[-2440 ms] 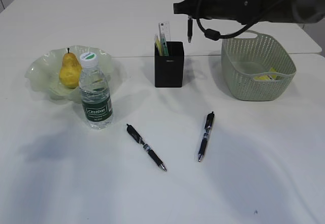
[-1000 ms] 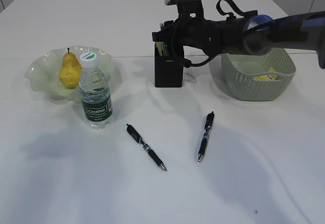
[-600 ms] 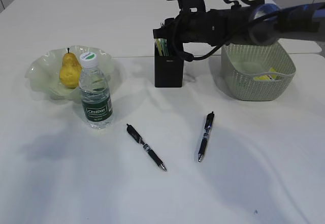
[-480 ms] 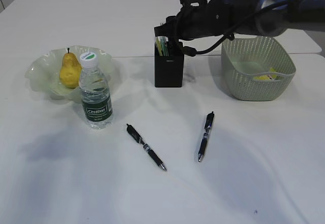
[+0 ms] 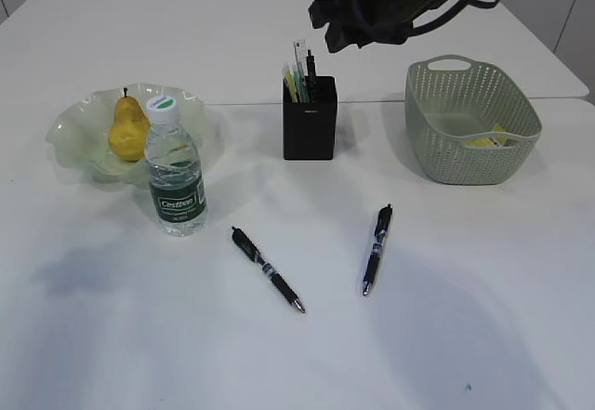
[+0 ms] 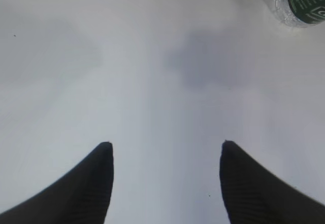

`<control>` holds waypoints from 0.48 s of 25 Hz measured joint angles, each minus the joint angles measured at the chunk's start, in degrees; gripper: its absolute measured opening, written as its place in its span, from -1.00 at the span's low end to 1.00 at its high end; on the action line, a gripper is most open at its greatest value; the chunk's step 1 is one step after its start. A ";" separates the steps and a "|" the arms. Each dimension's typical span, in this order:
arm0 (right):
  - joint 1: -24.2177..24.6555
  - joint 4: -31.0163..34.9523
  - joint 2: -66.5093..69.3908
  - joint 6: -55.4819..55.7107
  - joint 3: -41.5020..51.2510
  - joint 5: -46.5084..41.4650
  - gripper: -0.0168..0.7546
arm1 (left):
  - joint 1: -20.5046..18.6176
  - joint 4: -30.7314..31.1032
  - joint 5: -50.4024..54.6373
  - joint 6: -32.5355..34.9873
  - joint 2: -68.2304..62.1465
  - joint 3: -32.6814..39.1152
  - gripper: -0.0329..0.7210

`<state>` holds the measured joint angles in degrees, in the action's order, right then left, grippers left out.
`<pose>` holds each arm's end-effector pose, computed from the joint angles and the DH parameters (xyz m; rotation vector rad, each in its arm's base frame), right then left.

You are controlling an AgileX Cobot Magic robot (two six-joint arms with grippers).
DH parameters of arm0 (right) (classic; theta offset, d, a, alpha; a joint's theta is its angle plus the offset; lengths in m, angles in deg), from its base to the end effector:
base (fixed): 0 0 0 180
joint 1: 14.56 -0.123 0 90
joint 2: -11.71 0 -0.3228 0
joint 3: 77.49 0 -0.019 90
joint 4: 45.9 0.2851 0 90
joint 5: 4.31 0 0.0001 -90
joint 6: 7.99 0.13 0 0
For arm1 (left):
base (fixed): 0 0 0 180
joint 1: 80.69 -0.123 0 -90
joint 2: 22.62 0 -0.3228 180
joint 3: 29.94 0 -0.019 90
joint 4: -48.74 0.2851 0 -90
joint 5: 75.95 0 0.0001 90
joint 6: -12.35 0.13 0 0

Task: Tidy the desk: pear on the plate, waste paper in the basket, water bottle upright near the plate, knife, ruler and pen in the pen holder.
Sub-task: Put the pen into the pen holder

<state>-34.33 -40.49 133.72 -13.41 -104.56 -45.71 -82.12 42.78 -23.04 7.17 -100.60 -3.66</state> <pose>0.5115 0.1925 0.2974 -0.4670 2.3411 0.2270 0.2644 -0.0042 0.2676 -0.2211 2.7340 -0.1493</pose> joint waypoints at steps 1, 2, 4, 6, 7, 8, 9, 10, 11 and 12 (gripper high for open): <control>0.00 -0.10 -1.33 0.25 0.00 -3.11 -0.15 | 0.00 0.00 0.00 0.00 0.00 0.00 0.32; 0.00 -0.10 -2.57 0.97 0.00 -6.13 -0.15 | 0.00 0.00 0.00 0.00 0.00 0.00 0.32; 0.00 -0.10 -4.59 3.12 0.00 -11.39 -0.15 | 0.00 0.00 0.00 0.00 0.00 0.00 0.32; 0.00 -0.12 -6.09 6.14 -0.02 -16.09 -0.15 | 0.00 0.00 0.00 0.00 0.00 0.00 0.32; 0.00 -0.39 -6.51 7.63 -0.02 -17.90 -0.15 | 0.00 0.00 0.00 0.00 0.00 0.00 0.32; 0.00 -0.78 -6.84 9.37 -0.12 -20.00 -0.15 | 0.00 0.00 0.00 0.00 0.00 0.00 0.32; 0.00 -1.05 -6.94 10.82 -0.12 -22.06 -0.15 | 0.00 -0.11 0.00 0.00 0.00 0.00 0.32; 0.00 -1.33 -6.94 11.90 -0.12 -23.91 -0.15 | 0.00 -0.11 0.00 0.00 0.00 0.00 0.32; 0.00 -1.59 -6.94 12.67 -0.12 -25.15 -0.15 | 0.00 -0.11 0.00 0.00 0.00 0.00 0.32; 0.00 -1.71 -6.94 13.35 -0.12 -26.14 -0.15 | 0.00 -0.21 0.00 0.00 0.00 0.00 0.32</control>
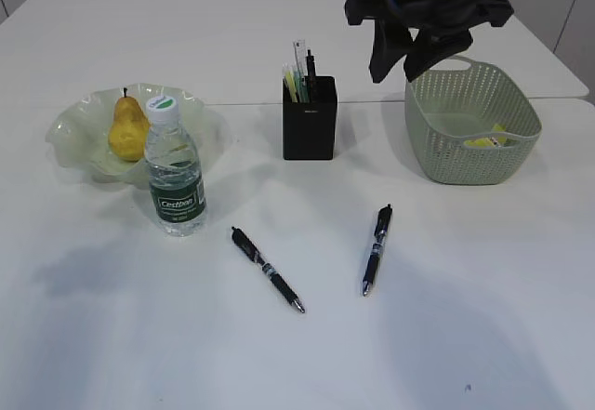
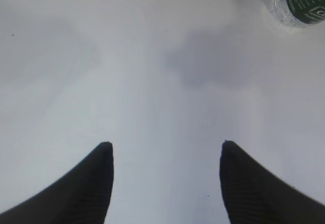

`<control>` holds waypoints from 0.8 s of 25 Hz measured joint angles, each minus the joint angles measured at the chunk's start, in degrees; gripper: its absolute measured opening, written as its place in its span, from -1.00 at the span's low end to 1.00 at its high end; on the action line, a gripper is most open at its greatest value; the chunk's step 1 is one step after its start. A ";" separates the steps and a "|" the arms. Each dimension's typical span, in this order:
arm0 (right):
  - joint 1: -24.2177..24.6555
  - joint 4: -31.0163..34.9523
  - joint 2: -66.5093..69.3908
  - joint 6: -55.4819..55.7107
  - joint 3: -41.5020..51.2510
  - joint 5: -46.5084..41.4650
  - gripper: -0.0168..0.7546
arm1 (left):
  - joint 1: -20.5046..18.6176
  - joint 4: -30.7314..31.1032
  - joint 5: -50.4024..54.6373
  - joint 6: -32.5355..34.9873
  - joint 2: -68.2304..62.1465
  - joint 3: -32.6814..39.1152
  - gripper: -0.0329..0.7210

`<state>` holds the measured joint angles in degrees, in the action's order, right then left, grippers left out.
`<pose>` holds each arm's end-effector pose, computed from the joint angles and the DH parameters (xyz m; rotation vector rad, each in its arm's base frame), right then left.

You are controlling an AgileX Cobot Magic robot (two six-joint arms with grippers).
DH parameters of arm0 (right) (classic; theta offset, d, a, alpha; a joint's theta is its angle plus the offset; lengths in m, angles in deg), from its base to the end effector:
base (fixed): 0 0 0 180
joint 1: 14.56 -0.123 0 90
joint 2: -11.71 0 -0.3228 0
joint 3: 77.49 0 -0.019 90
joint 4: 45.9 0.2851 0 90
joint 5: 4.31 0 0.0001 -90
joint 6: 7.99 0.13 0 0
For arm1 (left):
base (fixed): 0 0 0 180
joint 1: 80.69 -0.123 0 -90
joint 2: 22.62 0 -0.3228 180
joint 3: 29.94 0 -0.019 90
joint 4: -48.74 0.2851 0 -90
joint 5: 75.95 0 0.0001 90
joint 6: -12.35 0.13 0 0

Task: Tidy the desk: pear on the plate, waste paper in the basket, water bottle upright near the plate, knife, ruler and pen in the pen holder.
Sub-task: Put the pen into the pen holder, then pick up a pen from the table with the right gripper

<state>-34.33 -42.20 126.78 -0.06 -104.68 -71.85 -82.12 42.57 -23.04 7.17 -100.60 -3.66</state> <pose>0.4443 0.1679 0.3269 -0.2659 2.7185 0.2287 0.2645 -0.0046 0.2676 -0.2233 2.7338 -0.1539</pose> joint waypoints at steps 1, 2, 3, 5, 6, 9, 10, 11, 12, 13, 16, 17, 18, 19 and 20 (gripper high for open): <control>0.00 -0.13 0.12 0.82 0.00 -0.53 -0.15 | 0.00 0.00 0.00 0.00 0.00 0.00 0.32; 0.00 -0.35 0.42 1.52 0.00 -0.86 -0.15 | 0.00 0.00 0.00 0.00 0.00 0.00 0.32; 0.00 -0.70 1.04 2.29 0.00 -1.00 -0.15 | 0.00 0.00 0.00 0.00 0.00 0.00 0.32; 0.00 -1.07 2.94 3.64 0.00 -1.23 -0.14 | 0.00 0.00 0.00 0.00 0.00 0.00 0.32; 0.00 -1.10 4.17 4.35 0.00 -1.36 -0.13 | 0.00 0.00 0.00 0.00 0.00 0.00 0.32; 0.00 -0.98 7.89 7.58 0.00 -1.45 -0.09 | 0.00 0.00 0.00 0.00 0.00 0.00 0.32; 0.00 -0.65 9.13 8.91 0.00 -1.49 -0.08 | 0.00 0.00 0.11 0.00 0.00 0.00 0.32; 0.00 -0.46 10.31 10.14 0.00 -1.71 -0.08 | 0.00 0.00 0.22 0.00 0.00 0.00 0.32; 0.00 -0.19 11.18 11.18 0.00 -2.09 -0.08 | 0.00 0.00 0.22 0.00 0.00 0.00 0.32; 0.00 -0.03 12.16 12.18 0.00 -2.21 -0.08 | 0.00 0.00 0.30 0.00 0.00 0.00 0.32; 0.00 0.04 14.57 13.30 0.00 -2.30 -0.08 | 0.00 0.00 0.57 0.00 0.00 0.00 0.32; 0.00 0.04 15.26 13.77 0.00 -2.30 -0.08 | 0.00 0.00 0.69 0.00 0.00 0.00 0.32; 0.12 0.04 15.81 14.42 0.00 -2.30 -0.08 | 0.00 0.00 0.80 0.00 0.00 0.00 0.32; 0.36 0.18 16.30 14.89 0.00 -2.30 -0.08 | 0.00 0.00 0.91 0.00 0.00 0.00 0.32; 0.58 0.28 16.87 15.36 0.00 -2.30 -0.08 | 0.00 0.00 1.18 0.00 0.00 0.00 0.32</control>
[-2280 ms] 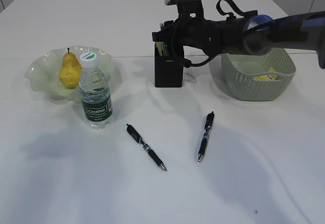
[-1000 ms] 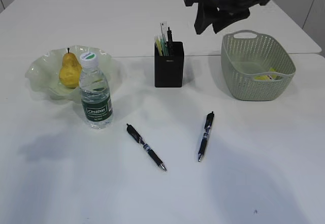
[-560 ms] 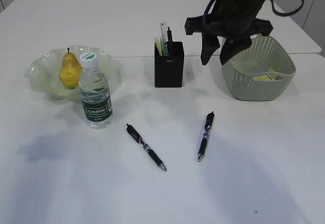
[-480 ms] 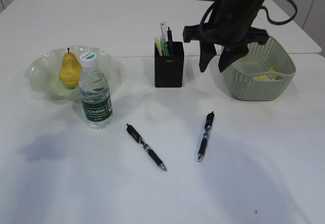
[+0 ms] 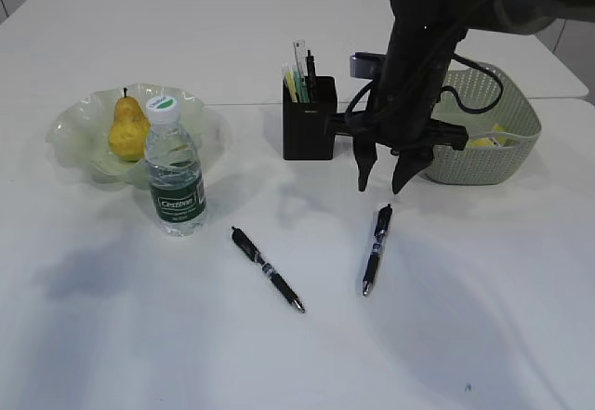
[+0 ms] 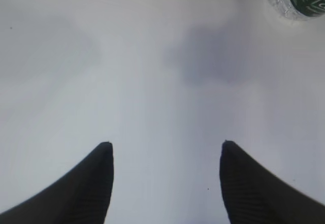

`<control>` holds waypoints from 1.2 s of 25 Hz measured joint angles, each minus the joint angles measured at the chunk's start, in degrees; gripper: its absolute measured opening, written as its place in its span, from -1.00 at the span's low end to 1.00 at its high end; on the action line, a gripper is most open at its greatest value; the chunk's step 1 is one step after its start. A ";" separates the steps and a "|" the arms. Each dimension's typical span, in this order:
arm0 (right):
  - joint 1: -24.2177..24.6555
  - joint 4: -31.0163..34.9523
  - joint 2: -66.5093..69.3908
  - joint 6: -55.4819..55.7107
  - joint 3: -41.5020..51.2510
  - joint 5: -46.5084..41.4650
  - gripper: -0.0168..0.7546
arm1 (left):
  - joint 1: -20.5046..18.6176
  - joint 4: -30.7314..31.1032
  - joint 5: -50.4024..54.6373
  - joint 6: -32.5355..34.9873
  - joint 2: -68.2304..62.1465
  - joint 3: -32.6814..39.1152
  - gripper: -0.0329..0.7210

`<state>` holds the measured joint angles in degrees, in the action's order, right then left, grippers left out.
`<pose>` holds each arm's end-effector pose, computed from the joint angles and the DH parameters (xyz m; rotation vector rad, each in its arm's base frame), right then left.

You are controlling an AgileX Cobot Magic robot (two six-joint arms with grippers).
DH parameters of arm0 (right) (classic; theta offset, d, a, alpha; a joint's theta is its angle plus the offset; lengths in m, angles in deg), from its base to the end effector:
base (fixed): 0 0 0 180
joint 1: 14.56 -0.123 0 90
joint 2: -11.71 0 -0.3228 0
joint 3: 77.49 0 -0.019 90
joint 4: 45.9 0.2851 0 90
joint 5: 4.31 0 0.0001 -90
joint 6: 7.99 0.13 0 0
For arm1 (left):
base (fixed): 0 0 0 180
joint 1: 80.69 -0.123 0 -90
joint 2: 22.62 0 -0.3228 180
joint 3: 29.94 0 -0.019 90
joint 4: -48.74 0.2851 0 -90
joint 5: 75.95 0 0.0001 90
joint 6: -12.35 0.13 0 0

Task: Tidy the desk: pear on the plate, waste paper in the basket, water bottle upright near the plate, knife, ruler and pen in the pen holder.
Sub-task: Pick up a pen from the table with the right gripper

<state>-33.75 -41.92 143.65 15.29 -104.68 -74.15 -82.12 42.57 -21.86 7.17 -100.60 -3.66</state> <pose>0.4775 0.1752 0.1798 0.1417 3.0708 0.1477 0.2620 -0.0048 0.2666 -0.2234 2.7544 -0.1545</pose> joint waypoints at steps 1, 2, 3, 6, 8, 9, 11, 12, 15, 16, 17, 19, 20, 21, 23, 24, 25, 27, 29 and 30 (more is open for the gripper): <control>0.26 0.06 0.54 0.28 0.00 0.00 -0.08 | 0.00 0.00 0.11 0.00 0.00 0.00 0.32; 0.73 0.16 0.93 0.62 0.00 0.00 -0.08 | 0.00 0.00 0.24 0.00 0.00 0.00 0.32; 1.37 0.16 1.21 1.17 0.00 0.00 -0.07 | 0.00 0.00 0.34 0.00 0.00 0.00 0.32; 2.84 0.29 2.00 2.24 0.00 0.00 -0.07 | 0.00 0.00 0.46 0.00 0.00 0.00 0.32; 3.49 0.29 2.52 2.59 0.00 0.00 -0.07 | 0.00 0.00 0.46 0.00 0.00 0.00 0.32; 3.50 0.29 2.77 2.86 0.00 0.00 -0.07 | 0.00 0.00 0.46 0.00 0.00 0.00 0.32; 3.50 1.45 3.46 3.56 0.00 0.00 -0.07 | 0.00 0.00 0.46 0.00 0.00 0.00 0.32; 3.50 2.09 3.91 4.42 -0.02 0.00 -0.07 | 0.00 0.00 0.46 0.00 0.00 0.00 0.32; 3.50 4.00 5.33 6.44 -0.02 0.00 -0.07 | 0.00 0.00 0.46 0.00 0.00 0.00 0.32; 3.50 4.27 5.64 7.36 -0.02 0.00 -0.07 | 0.00 0.00 0.46 0.00 0.00 0.00 0.32; 3.50 4.35 5.91 8.02 -0.02 0.00 -0.07 | 0.00 0.00 0.47 0.00 0.00 0.00 0.32; 3.50 4.35 6.04 9.40 -0.02 0.00 -0.07 | 0.00 0.00 0.58 0.00 0.00 0.00 0.32; 3.50 4.35 6.04 9.75 -0.02 0.00 -0.07 | 0.00 0.00 0.58 0.00 0.00 0.00 0.32; 3.50 4.35 6.04 9.99 -0.02 0.12 -0.07 | 0.00 0.00 0.58 0.00 0.00 0.00 0.32; 3.50 4.35 6.04 10.36 -0.02 0.41 -0.07 | 0.00 0.00 0.58 0.00 0.00 0.00 0.32; 3.50 4.35 6.04 10.39 -0.02 0.66 -0.07 | 0.00 0.00 0.58 0.00 0.00 0.00 0.32; 3.50 4.35 6.04 10.50 -0.02 0.93 -0.07 | 0.00 0.00 0.58 0.00 0.00 0.00 0.32; 3.50 4.35 6.04 10.50 -0.02 1.49 -0.07 | 0.00 0.00 0.58 0.00 0.00 0.00 0.32; 3.50 3.76 6.04 10.50 -0.02 1.63 -0.07 | 0.00 0.00 0.58 0.00 0.00 0.00 0.32; 3.50 3.25 6.04 10.50 -0.02 1.74 -0.07 | 0.00 0.00 0.58 0.00 0.00 0.00 0.32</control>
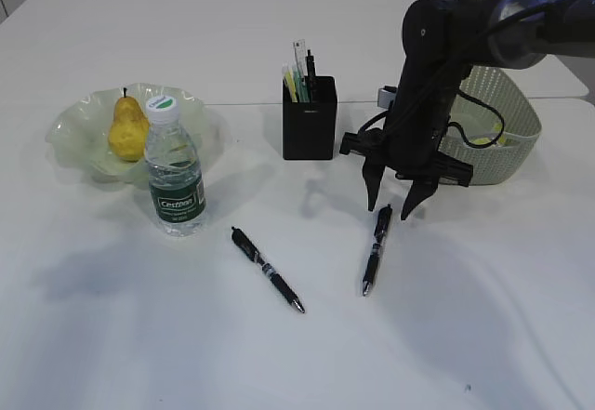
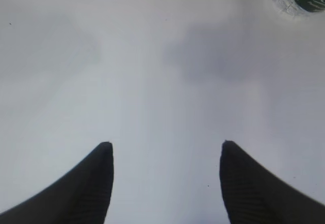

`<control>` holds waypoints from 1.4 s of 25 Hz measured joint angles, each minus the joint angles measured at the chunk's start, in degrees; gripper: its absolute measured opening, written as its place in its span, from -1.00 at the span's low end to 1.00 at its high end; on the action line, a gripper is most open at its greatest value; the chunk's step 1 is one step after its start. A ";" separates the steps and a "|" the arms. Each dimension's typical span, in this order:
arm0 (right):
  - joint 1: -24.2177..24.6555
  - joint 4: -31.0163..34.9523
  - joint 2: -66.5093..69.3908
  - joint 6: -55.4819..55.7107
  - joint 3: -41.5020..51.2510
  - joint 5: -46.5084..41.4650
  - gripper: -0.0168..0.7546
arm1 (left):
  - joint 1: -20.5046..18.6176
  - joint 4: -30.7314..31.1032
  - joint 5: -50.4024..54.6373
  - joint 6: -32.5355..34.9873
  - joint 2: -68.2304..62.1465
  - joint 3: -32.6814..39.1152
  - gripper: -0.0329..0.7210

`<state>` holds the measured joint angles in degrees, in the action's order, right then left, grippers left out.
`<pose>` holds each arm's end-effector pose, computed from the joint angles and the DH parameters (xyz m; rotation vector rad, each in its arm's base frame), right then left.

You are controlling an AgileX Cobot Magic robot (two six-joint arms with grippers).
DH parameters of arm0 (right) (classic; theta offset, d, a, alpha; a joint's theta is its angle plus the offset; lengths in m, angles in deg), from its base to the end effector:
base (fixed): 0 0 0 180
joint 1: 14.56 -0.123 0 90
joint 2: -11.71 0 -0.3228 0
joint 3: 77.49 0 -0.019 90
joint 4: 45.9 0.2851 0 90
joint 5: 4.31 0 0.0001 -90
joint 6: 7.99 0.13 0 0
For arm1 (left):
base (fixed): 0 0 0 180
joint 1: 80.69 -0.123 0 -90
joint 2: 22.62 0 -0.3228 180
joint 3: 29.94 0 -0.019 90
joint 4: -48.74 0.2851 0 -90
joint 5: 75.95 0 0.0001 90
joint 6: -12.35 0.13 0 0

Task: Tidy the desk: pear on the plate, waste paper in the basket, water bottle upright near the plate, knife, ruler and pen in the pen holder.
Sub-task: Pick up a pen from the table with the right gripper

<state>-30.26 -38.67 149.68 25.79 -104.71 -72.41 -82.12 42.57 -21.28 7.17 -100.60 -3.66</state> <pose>0.4926 0.1542 0.1268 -0.5583 -3.0549 -0.1790 0.2608 -0.0049 0.2662 -0.2235 2.7645 -0.1548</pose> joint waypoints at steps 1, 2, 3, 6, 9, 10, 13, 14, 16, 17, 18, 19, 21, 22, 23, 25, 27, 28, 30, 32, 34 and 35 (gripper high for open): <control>0.00 -0.48 0.00 0.00 0.00 0.11 -0.07 | 0.00 0.00 0.00 0.00 0.00 0.00 0.32; 0.00 -0.88 0.00 0.00 -0.09 0.22 -0.07 | 0.00 0.00 0.00 0.00 0.00 0.00 0.32; 0.00 -1.16 0.00 0.00 -0.09 0.20 -0.07 | 0.00 0.00 0.00 0.00 0.00 0.00 0.32; 0.00 -1.53 0.00 0.03 -0.09 0.49 -0.07 | 0.00 0.00 0.00 0.00 0.00 0.00 0.32; 0.00 -1.09 0.27 0.15 -0.09 1.18 -0.07 | 0.00 0.00 0.00 0.00 0.00 0.00 0.32; 0.00 -0.65 0.51 0.15 -0.09 1.26 -0.07 | 0.00 0.00 0.00 0.00 0.00 0.00 0.32; 0.00 -0.28 1.44 0.15 -0.09 1.33 -0.06 | 0.00 0.00 0.00 0.00 0.00 0.00 0.32; 0.00 -0.17 1.66 0.15 -0.09 1.41 -0.06 | 0.00 0.00 0.00 0.00 0.00 0.00 0.32; 0.00 -0.17 2.03 0.15 -0.09 1.41 -0.06 | 0.00 0.00 0.00 0.00 0.00 0.00 0.32; 0.00 -0.17 2.02 0.15 -0.09 1.46 -0.06 | 0.00 0.00 -0.10 0.00 0.00 0.00 0.32; 0.00 -0.17 2.02 0.15 -0.09 1.46 -0.06 | 0.00 0.00 -0.10 0.00 0.00 0.00 0.32; 0.00 -0.17 2.02 0.15 -0.12 1.62 -0.06 | 0.00 0.00 -0.21 0.00 0.00 0.00 0.32; 0.00 -0.17 2.02 0.15 -0.12 1.91 -0.06 | 0.00 0.00 -0.33 0.00 0.00 0.00 0.32; 0.00 -0.17 2.02 0.15 -0.12 2.15 -0.06 | 0.00 0.00 -0.33 0.00 0.00 0.00 0.32; 0.00 -0.17 2.02 0.15 -0.22 2.44 -0.06 | 0.00 0.00 -0.45 0.00 0.00 0.00 0.32; 0.00 -0.17 2.15 0.15 -0.21 2.64 -0.06 | 0.00 0.00 -0.89 0.00 0.00 0.00 0.32; 0.00 -0.17 2.53 0.15 -0.21 2.72 -0.06 | 0.00 0.00 -1.43 0.00 0.00 0.00 0.32; 0.00 -0.17 2.95 0.15 -0.21 2.72 -0.06 | 0.00 0.00 -1.42 0.00 0.00 0.00 0.32; 0.00 -0.17 3.42 0.15 -0.21 2.72 -0.07 | 0.00 0.00 -1.45 0.00 0.00 0.00 0.32; 0.00 -0.17 3.55 0.15 -0.21 2.85 -0.07 | 0.00 0.00 -1.45 0.00 0.00 0.00 0.32; 0.00 -0.17 3.55 0.15 -0.21 2.85 -0.07 | 0.00 0.00 -1.54 0.00 0.00 0.00 0.32; 0.00 -0.17 3.55 0.15 -0.21 2.85 -0.07 | 0.00 0.00 -1.54 0.00 0.00 0.00 0.32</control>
<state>-30.26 -38.83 153.23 25.94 -104.92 -69.56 -82.12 42.57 -22.82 7.17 -100.60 -3.66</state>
